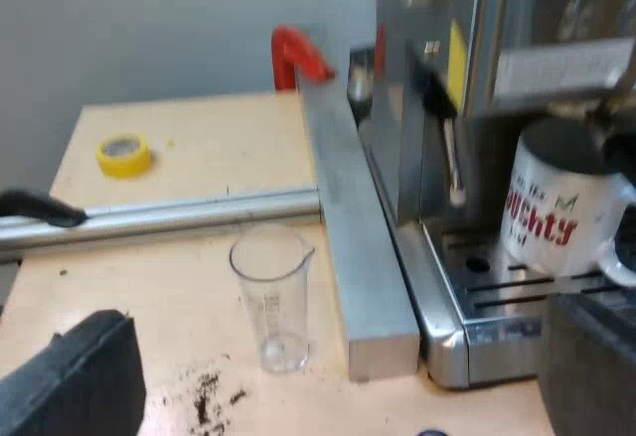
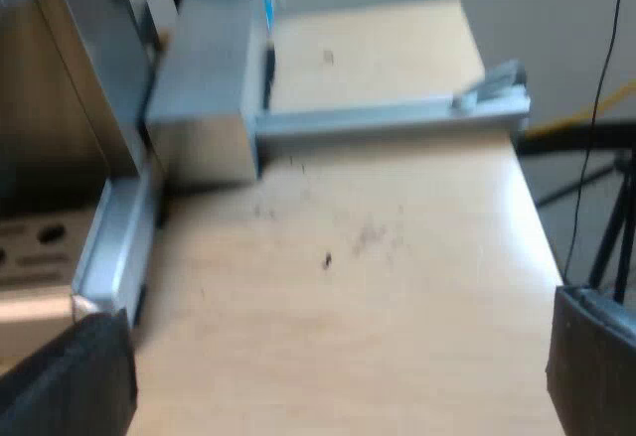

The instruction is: Place mug into machine

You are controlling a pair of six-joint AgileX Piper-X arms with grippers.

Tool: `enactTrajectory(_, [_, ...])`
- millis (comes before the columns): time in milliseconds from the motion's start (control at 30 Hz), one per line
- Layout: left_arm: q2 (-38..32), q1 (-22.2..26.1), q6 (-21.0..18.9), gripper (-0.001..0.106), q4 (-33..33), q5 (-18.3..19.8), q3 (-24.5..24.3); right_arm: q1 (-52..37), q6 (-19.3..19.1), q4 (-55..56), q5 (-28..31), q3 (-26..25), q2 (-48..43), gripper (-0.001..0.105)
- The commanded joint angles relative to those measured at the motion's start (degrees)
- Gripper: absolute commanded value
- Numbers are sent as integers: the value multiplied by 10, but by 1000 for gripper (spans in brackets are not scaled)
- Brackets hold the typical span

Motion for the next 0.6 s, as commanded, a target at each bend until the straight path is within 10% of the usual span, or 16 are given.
enactTrajectory(33, [-80,0,-10,81,-10,-9,33,1,1,-9,-3,33,-25,85])
enactTrajectory(600, [-79,0,-10,81,-50,-9,119,1,1,-12,-3,108,-25,85])
